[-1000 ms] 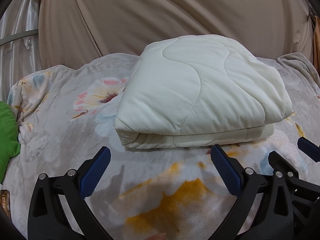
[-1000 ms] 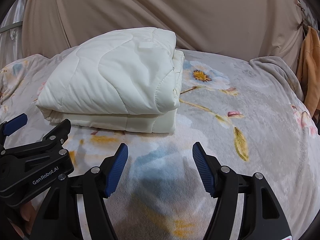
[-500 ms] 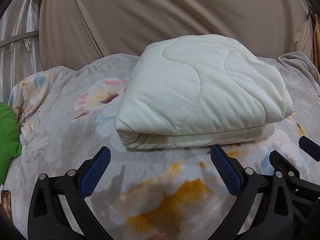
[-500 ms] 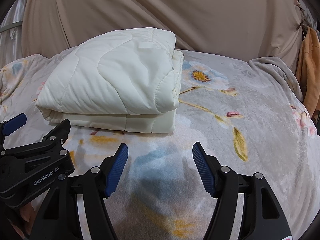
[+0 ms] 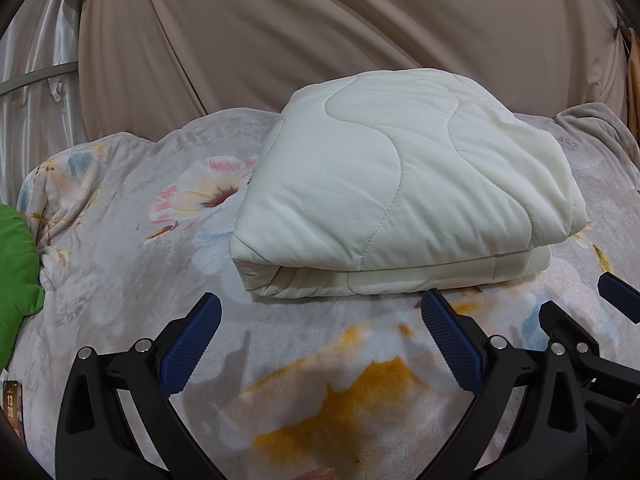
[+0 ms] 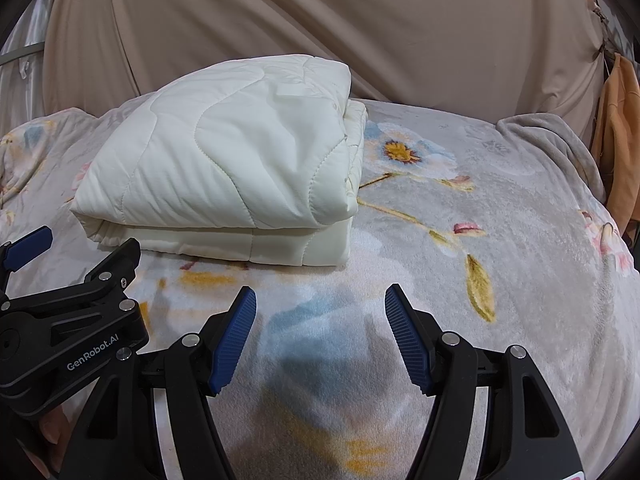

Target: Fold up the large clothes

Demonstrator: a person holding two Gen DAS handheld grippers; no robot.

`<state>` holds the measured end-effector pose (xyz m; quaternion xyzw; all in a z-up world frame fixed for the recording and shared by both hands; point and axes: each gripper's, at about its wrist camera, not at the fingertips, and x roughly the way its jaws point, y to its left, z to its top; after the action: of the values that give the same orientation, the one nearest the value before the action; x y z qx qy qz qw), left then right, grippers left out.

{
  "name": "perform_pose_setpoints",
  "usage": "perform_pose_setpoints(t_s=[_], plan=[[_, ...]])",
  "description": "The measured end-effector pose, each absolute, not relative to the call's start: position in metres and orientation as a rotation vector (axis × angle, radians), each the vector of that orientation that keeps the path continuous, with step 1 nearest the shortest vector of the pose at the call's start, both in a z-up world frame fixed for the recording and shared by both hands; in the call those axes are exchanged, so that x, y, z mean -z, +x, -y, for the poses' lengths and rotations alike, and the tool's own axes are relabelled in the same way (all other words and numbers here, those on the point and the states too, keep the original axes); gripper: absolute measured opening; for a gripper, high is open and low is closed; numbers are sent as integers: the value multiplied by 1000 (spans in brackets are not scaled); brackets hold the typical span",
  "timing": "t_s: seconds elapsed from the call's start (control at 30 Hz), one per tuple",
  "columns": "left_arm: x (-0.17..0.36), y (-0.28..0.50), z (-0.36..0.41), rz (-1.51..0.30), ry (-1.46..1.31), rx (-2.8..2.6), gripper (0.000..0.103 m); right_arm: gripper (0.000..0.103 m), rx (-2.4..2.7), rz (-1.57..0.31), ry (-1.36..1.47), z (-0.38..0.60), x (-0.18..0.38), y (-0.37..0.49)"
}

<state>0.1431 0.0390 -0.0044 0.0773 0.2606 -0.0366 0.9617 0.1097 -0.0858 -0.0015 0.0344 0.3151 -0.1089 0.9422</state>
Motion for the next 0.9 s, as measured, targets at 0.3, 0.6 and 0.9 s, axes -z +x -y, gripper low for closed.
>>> perform_pose_setpoints(t_s=[0.3,0.6,0.9], plan=[[4,143,-39,-529,159,72,98,65,222,-642,70,86,2,109],[4,144,-40,-537,158,72,98,65,223,-643,71,85,1,109],[6,144,-41,-533,156,72,98,65,224,-641,72,85,1,109]])
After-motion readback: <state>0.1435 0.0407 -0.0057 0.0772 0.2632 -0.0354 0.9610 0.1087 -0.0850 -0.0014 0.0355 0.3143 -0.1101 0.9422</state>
